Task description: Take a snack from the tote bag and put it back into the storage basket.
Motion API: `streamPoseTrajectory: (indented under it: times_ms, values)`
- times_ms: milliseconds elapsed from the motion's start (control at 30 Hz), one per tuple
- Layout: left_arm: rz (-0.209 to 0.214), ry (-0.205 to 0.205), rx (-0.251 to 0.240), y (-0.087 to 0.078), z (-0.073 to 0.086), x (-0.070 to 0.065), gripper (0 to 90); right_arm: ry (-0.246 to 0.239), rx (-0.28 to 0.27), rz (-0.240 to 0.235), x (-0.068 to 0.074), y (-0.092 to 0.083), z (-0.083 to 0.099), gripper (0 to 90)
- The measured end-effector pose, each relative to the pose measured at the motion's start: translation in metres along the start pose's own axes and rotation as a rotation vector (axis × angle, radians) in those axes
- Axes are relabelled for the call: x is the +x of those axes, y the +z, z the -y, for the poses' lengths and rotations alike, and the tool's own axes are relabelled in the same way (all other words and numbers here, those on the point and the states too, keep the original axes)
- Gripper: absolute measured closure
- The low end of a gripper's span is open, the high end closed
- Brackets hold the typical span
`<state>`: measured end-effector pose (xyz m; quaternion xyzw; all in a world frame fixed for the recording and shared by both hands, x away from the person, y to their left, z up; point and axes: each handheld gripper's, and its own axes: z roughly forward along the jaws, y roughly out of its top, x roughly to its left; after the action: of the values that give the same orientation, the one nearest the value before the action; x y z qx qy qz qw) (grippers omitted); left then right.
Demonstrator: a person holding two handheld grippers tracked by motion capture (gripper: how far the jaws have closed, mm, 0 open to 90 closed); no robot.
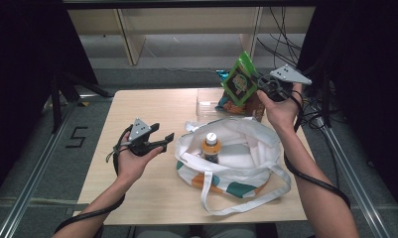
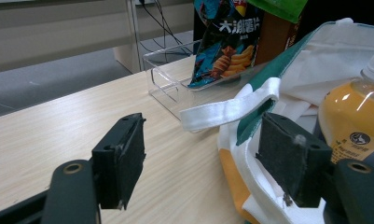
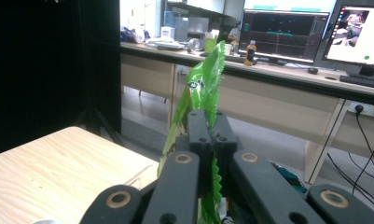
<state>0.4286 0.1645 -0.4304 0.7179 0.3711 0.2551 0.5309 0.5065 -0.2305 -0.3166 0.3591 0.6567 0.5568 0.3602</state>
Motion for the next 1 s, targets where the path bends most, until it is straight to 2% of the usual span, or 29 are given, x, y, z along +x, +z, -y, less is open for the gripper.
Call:
streamPoseTrajectory:
  times_ms: [67, 133, 167, 233, 367, 433, 567, 633, 667, 833, 1000]
  values:
    - [0.001, 0.002, -0.001, 0.000, 0.000, 0.000, 30.8, -0.014, -0.003, -0.003, -0.001, 0.002, 0.000, 90.0]
    - [0.001, 0.003, -0.002, 0.000, -0.001, 0.000, 30.8, -0.002, 0.003, -0.002, -0.001, 0.005, 0.002, 90.0]
    - [0.001, 0.002, -0.002, 0.000, 0.000, 0.000, 30.8, -0.014, 0.002, -0.001, -0.001, 0.006, 0.002, 90.0]
    - [0.001, 0.000, 0.001, 0.000, 0.000, 0.000, 30.8, 0.003, 0.006, 0.005, -0.001, 0.007, 0.003, 90.0]
    - [0.000, 0.000, 0.001, 0.000, 0.000, 0.000, 30.8, -0.011, 0.011, 0.004, -0.004, 0.010, 0.006, 90.0]
    - [-0.001, 0.001, 0.000, 0.000, -0.001, 0.000, 30.8, 0.016, 0.016, 0.011, -0.003, 0.012, 0.007, 90.0]
    - [-0.001, 0.000, -0.001, -0.001, 0.000, 0.001, 30.8, -0.009, 0.017, 0.003, -0.005, 0.016, 0.006, 90.0]
    - [-0.002, -0.001, 0.001, 0.000, 0.000, 0.001, 30.8, 0.014, 0.017, 0.008, -0.004, 0.017, 0.007, 90.0]
    - [-0.001, 0.001, 0.000, 0.000, 0.000, 0.001, 30.8, -0.002, 0.016, 0.005, -0.005, 0.018, 0.007, 90.0]
    - [-0.001, -0.001, 0.000, 0.000, 0.000, 0.000, 30.8, 0.009, 0.035, 0.024, -0.005, 0.023, 0.011, 90.0]
    - [0.001, 0.000, 0.003, 0.000, 0.001, 0.000, 30.8, -0.001, 0.053, 0.030, -0.006, 0.026, 0.016, 90.0]
